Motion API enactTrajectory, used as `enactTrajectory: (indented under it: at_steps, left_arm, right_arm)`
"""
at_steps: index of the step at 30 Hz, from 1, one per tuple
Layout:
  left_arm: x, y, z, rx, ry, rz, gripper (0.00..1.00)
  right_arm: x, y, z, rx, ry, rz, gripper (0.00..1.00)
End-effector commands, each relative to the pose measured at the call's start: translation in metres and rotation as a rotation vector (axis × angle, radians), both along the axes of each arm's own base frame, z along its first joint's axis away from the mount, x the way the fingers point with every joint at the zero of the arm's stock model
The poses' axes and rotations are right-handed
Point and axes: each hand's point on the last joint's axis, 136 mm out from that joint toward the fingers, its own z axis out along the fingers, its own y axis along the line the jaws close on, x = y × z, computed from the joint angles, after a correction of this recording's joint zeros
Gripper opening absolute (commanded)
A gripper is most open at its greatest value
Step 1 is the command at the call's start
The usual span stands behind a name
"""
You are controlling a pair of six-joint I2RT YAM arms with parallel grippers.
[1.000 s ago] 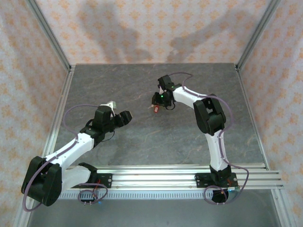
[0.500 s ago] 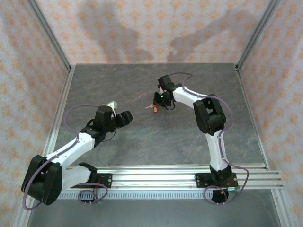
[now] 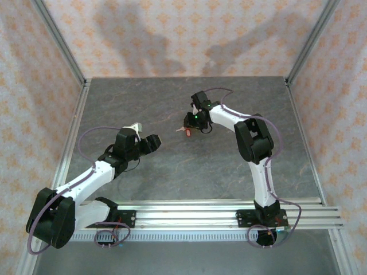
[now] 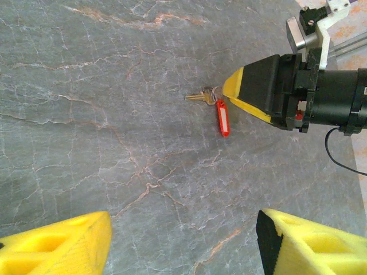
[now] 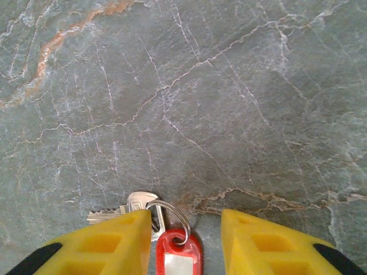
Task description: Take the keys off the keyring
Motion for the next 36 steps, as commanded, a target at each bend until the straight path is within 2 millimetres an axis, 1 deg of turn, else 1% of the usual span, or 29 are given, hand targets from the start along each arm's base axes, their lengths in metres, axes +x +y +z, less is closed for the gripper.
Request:
enactTrajectory:
  at_steps: [1, 4, 7, 10, 12, 18, 19, 21, 22, 27, 31, 36]
  left_arm:
    - [-0.001, -0.002, 0.001, 0.000, -0.008, -0.005, 0.69]
    - [-0.002, -0.002, -0.001, 0.001, -0.004, -0.005, 0.69]
    - [-0.002, -0.002, -0.001, 0.000, -0.003, -0.005, 0.69]
    - [-0.003, -0.002, -0.001, 0.001, -0.003, -0.004, 0.69]
    - [-0.003, -0.002, -0.001, 0.000, -0.003, -0.004, 0.69]
    - [-0.003, -0.001, -0.003, 0.001, -0.003, -0.001, 0.69]
    - [-0.003, -0.001, -0.003, 0.001, -0.004, -0.001, 0.69]
    - [-0.003, -0.002, -0.003, 0.000, -0.002, -0.003, 0.69]
    - [-0.003, -0.002, -0.004, 0.001, 0.000, -0.003, 0.69]
    - [-0.004, -0.002, -0.003, -0.002, -0.002, -0.003, 0.69]
    - [-0.004, -0.002, -0.004, -0.003, 0.002, -0.006, 0.69]
    - [-0.005, -0.001, -0.004, -0.001, 0.000, -0.005, 0.69]
  right_arm:
    - [0.002, 0.005, 0.007, 0.021, -0.006, 0.019, 0.35]
    - [-0.002, 0.015, 0.006, 0.075, 0.004, 0.053, 0.33]
    - [-0.006, 0.022, 0.007, 0.122, 0.010, 0.083, 0.33]
    - [-0.008, 0.024, 0.004, 0.135, 0.015, 0.094, 0.32]
    - [-0.009, 0.025, 0.003, 0.139, 0.017, 0.095, 0.30]
    - [-0.012, 0.028, 0.005, 0.160, 0.018, 0.126, 0.27]
    - [-0.012, 0.027, 0.005, 0.148, 0.012, 0.130, 0.30]
    - [-0.009, 0.021, 0.004, 0.115, -0.009, 0.121, 0.37]
    - [-0.008, 0.020, 0.006, 0.108, -0.021, 0.118, 0.39]
    - [-0.003, 0.018, 0.012, 0.090, -0.054, 0.118, 0.46]
    - [0.001, 0.017, 0.008, 0.075, -0.056, 0.123, 0.49]
    - [-0.001, 0.019, 0.004, 0.077, -0.040, 0.129, 0.47]
